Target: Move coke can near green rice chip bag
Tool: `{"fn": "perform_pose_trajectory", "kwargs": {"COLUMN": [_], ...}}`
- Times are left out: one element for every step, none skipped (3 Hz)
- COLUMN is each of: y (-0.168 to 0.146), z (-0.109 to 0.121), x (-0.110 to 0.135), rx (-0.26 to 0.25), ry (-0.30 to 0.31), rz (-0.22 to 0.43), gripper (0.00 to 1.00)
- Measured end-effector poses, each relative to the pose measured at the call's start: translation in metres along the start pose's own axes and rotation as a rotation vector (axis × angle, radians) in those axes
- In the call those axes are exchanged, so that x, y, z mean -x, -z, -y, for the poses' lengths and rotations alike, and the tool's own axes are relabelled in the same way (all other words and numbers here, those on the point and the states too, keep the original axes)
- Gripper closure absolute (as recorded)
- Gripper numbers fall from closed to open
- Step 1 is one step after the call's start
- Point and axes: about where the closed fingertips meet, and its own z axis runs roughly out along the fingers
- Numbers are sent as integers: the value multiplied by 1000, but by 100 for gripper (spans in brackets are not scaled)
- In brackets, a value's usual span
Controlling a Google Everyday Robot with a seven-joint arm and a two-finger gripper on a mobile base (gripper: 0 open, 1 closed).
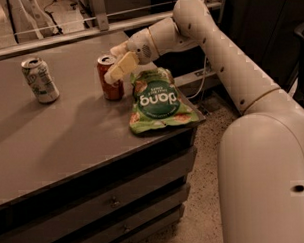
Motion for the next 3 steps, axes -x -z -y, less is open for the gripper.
{"fn": "perform_pose_trajectory", "kwargs": {"y": [25, 63, 72], "z": [-12, -29, -27], "x": [14, 22, 20], "rx": [3, -35, -58], "ry": [-4, 6, -1], "rz": [-87, -94, -85], "gripper": [0, 0, 0]}}
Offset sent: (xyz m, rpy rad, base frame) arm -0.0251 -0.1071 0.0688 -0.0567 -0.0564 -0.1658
